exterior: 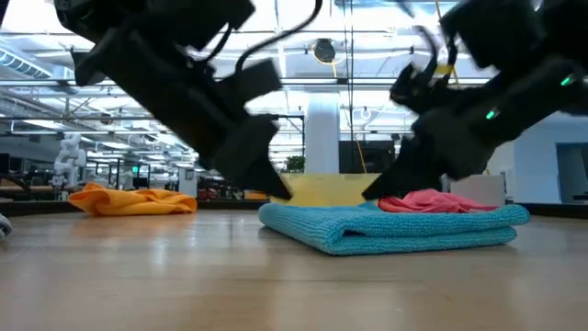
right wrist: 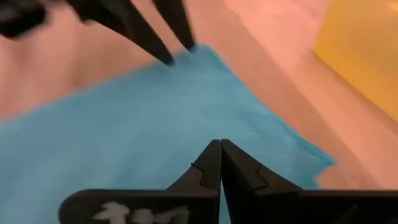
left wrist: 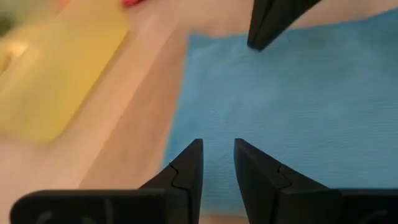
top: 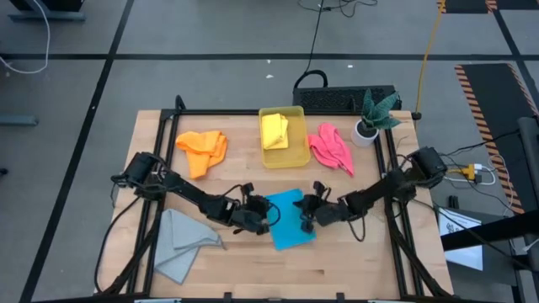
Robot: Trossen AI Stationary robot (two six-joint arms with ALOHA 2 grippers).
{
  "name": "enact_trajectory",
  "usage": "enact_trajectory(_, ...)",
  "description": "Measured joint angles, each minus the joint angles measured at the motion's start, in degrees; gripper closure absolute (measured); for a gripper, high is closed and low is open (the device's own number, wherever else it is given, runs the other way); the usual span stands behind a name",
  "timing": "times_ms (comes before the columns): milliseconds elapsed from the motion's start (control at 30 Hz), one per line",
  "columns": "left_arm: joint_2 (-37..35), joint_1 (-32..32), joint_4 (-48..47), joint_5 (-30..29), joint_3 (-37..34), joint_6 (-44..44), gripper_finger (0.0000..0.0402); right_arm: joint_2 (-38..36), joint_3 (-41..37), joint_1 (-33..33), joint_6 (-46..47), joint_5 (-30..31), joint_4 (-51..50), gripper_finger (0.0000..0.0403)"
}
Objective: Fold microfiber towels
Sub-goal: Fold the blue microfiber towel
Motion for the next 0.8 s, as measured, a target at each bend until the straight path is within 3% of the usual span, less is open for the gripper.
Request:
enact_trajectory(233,0.5,1.4,-7.2,-4.6,0.0,-5.0,0.0309,3.5,0.0,-3.2,5.3,4.4,-0.4,0.0403)
enact_trajectory(467,0.4,1.1,-9.8,-14.3,-0.1,-3.9,0.0309,3.0,0.0,3.8,8.0,10.5,0.5,0.0403)
enact_trajectory(700,-3.5,-4.6,-8.0,-15.6,0.0,-1.6,0.0309,-0.4,0.0,11.1,-6.9,10.8,3.4,0.0403)
enact_trajectory(800,-5.2,-8.4,-5.0,-13.6,0.0,2.9,0.0309,-2.1,0.0,13.1,-12.4,7.1,3.6,0.0403)
